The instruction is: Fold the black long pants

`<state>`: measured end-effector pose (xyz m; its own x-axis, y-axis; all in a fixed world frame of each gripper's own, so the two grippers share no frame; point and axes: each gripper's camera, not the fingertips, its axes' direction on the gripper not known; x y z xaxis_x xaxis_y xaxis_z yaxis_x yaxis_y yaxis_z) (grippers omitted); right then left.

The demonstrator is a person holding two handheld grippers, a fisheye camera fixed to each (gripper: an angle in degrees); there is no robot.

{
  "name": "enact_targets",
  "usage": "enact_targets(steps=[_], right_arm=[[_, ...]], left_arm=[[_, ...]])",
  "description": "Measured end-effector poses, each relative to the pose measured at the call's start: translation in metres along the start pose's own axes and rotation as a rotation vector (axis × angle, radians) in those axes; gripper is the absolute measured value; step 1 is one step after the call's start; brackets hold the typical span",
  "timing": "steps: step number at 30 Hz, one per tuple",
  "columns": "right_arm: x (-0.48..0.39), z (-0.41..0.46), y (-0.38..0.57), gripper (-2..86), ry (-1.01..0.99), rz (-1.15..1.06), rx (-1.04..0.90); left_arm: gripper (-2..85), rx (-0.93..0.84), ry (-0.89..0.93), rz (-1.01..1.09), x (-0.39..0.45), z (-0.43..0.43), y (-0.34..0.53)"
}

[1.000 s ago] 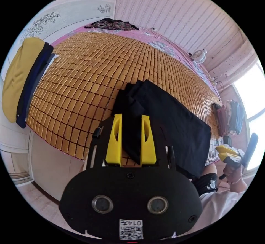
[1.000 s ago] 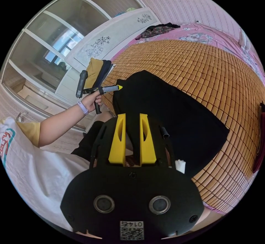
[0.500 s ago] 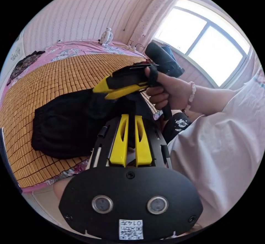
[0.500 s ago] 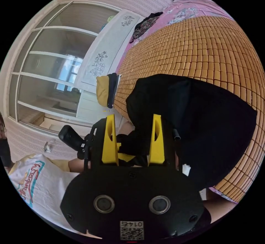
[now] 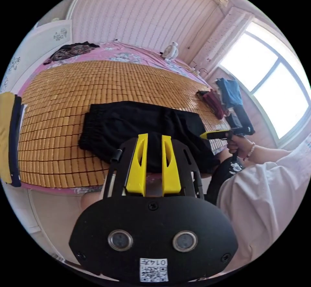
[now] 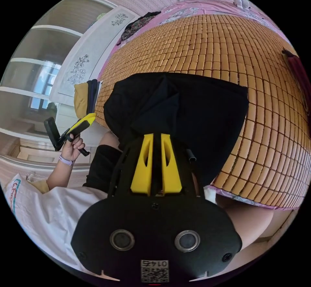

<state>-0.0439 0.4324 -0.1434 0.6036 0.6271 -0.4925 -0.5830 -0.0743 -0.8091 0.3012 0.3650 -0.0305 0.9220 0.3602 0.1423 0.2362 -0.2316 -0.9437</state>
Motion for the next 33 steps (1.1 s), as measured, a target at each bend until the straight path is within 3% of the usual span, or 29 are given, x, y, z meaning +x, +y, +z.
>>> enact_targets(steps=[2, 6, 10, 15, 18, 22, 26, 31, 33], right_arm=[[-0.014, 0.003, -0.003, 13.7, 0.041, -0.048, 0.003], [-0.05, 0.033, -0.01, 16.5, 0.131, -0.188, -0.099], [-0.077, 0.068, -0.012, 10.1, 0.425, -0.307, -0.191], [-0.076, 0.032, -0.021, 1.9, 0.319, -0.357, -0.201], [-0.059, -0.045, -0.023, 1.3, 0.251, -0.282, -0.026], [-0.021, -0.17, -0.003, 1.4, 0.336, -0.171, 0.216], [0.038, -0.232, 0.018, 2.5, 0.439, -0.028, 0.189], [0.1, -0.239, 0.037, 5.2, 0.588, 0.209, 0.17], [0.113, -0.236, 0.045, 6.9, 0.559, 0.291, 0.184]], left_arm=[[10.6, -0.009, -0.095, -0.071, -0.018, 0.008, -0.014], [12.2, -0.091, -0.15, -0.126, -0.031, 0.038, -0.041], [11.0, -0.351, -0.268, -0.096, -0.032, 0.099, -0.057], [1.7, -0.437, -0.335, 0.086, -0.009, 0.114, -0.071], [-0.6, -0.397, -0.309, 0.082, -0.019, 0.096, -0.081], [-0.9, -0.263, -0.401, -0.005, -0.053, 0.039, -0.089], [-0.8, -0.219, -0.46, -0.115, -0.105, -0.002, -0.076], [2.4, -0.131, -0.472, -0.365, -0.156, -0.026, -0.042], [4.2, -0.095, -0.426, -0.446, -0.169, -0.031, -0.029]])
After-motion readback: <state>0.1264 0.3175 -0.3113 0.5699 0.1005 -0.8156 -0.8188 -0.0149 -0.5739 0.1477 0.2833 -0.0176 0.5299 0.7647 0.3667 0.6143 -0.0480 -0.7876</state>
